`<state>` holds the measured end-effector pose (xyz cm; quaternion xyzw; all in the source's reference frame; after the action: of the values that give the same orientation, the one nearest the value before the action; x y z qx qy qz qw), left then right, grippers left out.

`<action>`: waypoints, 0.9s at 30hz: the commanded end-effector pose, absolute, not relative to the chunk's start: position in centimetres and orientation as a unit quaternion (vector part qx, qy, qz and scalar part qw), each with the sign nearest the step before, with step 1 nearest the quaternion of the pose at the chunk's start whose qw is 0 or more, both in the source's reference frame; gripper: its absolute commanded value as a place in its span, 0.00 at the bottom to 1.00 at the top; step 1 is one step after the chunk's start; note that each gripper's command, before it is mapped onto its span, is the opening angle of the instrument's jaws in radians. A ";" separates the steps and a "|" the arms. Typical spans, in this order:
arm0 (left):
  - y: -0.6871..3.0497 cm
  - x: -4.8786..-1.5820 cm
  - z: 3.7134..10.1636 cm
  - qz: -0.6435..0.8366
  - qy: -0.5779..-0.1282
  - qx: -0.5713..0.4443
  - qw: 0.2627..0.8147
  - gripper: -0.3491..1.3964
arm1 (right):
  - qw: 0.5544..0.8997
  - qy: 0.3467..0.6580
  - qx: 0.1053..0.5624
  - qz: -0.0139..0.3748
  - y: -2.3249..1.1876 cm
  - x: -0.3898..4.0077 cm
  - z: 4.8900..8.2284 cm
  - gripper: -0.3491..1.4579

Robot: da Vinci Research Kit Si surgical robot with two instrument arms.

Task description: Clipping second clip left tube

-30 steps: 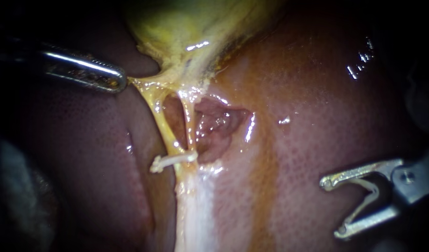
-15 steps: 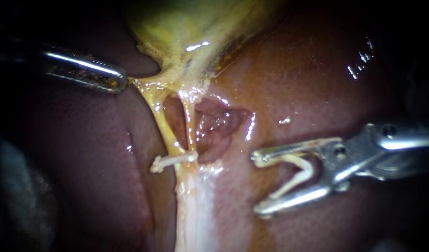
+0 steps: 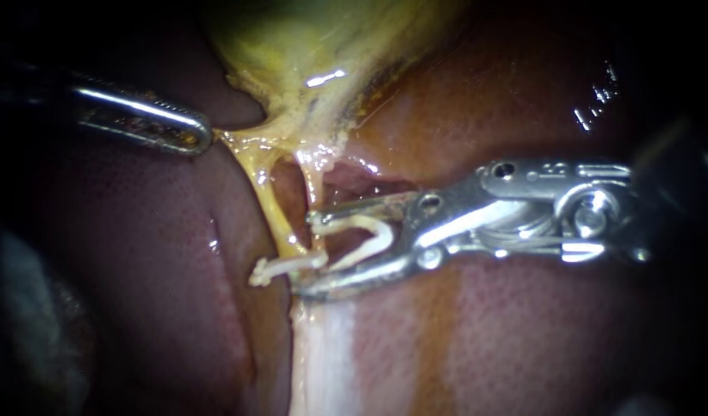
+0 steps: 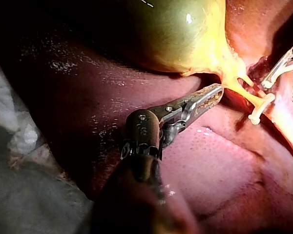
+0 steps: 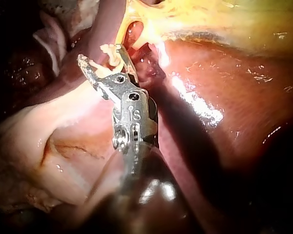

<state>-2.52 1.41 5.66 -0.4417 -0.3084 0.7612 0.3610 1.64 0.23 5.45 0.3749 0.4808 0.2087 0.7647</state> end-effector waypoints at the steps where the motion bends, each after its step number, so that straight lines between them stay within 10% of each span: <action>1: 1.41 -2.52 5.66 0.761 -0.308 -0.442 0.361 0.00 | 0.765 0.480 0.375 0.211 0.23 1.64 5.50 0.46; 27: 1.40 -2.55 5.66 0.761 -0.307 -0.442 0.362 0.00 | 0.750 0.476 0.390 0.243 0.04 1.93 6.16 0.46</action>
<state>-2.55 1.40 5.66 -0.4417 -0.3074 0.7612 0.3618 1.96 0.03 6.16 0.3906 0.4775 0.2436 0.7484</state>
